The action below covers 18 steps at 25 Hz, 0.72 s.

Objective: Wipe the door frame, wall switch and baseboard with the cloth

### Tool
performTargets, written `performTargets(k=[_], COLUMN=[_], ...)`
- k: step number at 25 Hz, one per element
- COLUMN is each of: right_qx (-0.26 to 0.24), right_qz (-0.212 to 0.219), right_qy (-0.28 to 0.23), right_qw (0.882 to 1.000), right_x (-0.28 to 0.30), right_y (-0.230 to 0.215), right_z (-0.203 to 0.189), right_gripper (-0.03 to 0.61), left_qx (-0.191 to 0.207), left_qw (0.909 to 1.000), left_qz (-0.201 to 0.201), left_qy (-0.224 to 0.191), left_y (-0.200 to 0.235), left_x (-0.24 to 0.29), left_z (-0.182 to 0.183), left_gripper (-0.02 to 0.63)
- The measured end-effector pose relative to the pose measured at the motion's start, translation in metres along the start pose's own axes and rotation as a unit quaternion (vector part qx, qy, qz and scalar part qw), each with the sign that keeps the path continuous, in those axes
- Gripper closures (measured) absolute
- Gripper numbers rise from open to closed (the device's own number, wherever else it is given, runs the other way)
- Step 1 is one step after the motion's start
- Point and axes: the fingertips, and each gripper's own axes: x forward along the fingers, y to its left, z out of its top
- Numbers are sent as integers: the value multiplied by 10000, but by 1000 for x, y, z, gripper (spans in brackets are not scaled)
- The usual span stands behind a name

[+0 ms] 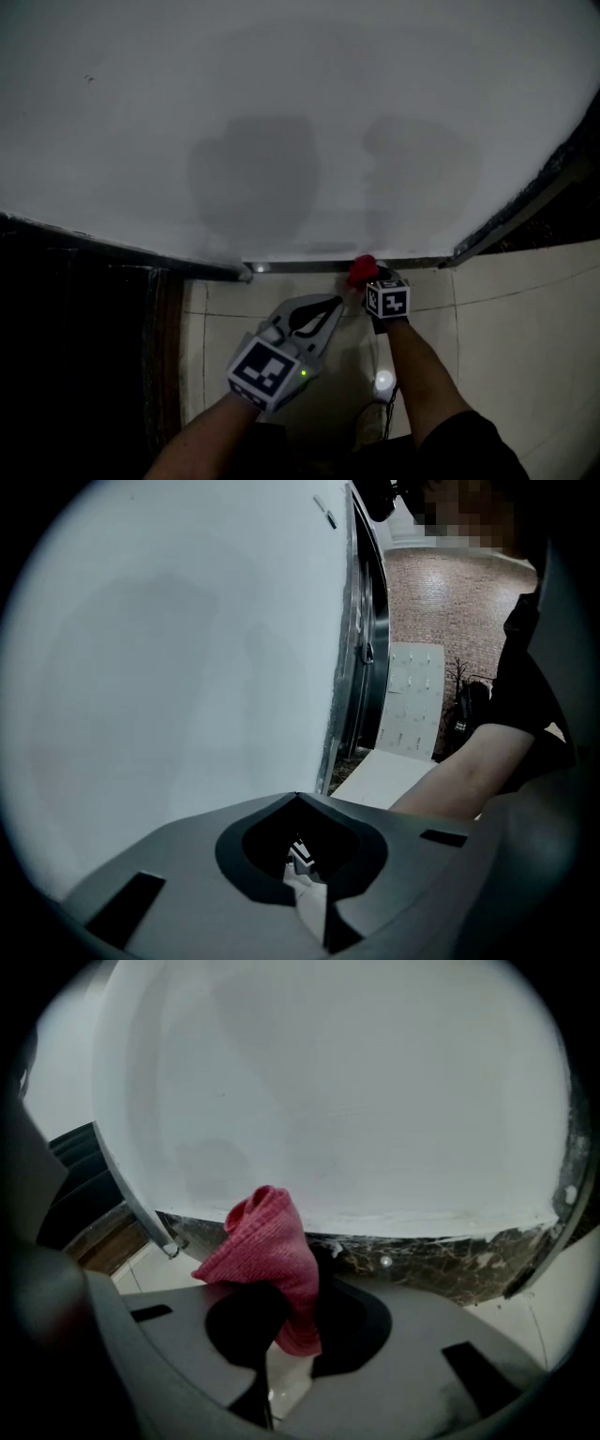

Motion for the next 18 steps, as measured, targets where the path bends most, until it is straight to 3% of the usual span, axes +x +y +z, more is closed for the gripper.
performTargets(k=[8,18], right_qx=[130,585], right_qz=[-126,-563], right_qy=[-60,-198], right_qw=[9998,9965], right_x=[-13,-34], right_y=[-41,-102], right_z=[-6,-18], right_gripper=[522,522], left_qx=[91,56], left_qw=[9995,9993], left_qz=[-265,-286], left_qy=[162,222], left_y=[-20,-20], left_x=[16,24], left_z=[-9,-13], left_gripper=[621,621])
